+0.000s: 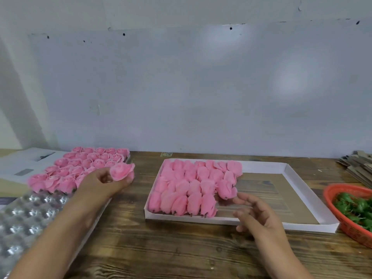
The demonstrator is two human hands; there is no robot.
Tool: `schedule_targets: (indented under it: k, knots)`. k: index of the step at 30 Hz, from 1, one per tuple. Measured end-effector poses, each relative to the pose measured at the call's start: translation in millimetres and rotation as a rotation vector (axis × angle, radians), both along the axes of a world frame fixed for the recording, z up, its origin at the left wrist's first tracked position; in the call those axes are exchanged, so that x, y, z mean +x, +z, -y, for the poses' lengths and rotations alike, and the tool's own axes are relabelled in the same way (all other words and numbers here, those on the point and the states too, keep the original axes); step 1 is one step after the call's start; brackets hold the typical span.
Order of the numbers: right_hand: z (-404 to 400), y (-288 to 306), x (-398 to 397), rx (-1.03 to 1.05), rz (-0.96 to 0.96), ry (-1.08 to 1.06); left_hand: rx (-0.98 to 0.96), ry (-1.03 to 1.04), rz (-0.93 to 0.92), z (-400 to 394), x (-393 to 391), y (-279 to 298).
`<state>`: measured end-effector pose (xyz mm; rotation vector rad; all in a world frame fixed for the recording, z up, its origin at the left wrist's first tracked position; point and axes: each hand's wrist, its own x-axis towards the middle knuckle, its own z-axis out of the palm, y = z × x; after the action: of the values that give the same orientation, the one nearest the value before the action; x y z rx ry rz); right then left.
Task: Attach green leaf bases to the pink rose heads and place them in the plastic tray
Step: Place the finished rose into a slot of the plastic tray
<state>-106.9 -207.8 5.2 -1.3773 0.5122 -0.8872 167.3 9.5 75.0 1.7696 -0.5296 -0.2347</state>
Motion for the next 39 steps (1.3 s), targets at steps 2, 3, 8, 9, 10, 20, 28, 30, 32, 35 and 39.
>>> schedule_targets:
  k: [2,3,8,9,10,20,28,30,32,35,39]
  knots:
    - [0,1,0,0.003,0.010,0.002,0.114,0.107,0.095,-26,32,-2]
    - [-1,1,0,0.001,0.008,0.005,0.154,0.139,0.120,-36,46,-4]
    - [-4,3,-1,-0.009,-0.007,0.014,0.335,0.176,0.269,-49,78,-23]
    - [-4,4,-1,-0.008,-0.010,0.014,0.375,0.178,0.305,-46,78,-27]
    - [-4,4,-2,-0.006,-0.011,0.014,0.400,0.183,0.332,-42,78,-30]
    - [-2,5,-2,-0.037,-0.029,0.003,0.505,0.254,0.382,-18,96,-43]
    - [-1,3,-2,-0.034,-0.031,0.005,0.705,0.248,0.421,-12,103,-35]
    - [-1,3,-2,-0.033,-0.026,0.005,0.715,0.236,0.411,-12,102,-35]
    - [-1,3,-1,-0.031,-0.018,0.007,0.711,0.220,0.404,-12,103,-34]
    - [-2,3,-1,-0.030,-0.010,0.006,0.745,0.199,0.402,-15,107,-33]
    - [-3,4,-1,-0.037,0.000,0.011,0.801,0.191,0.394,-17,110,-33]
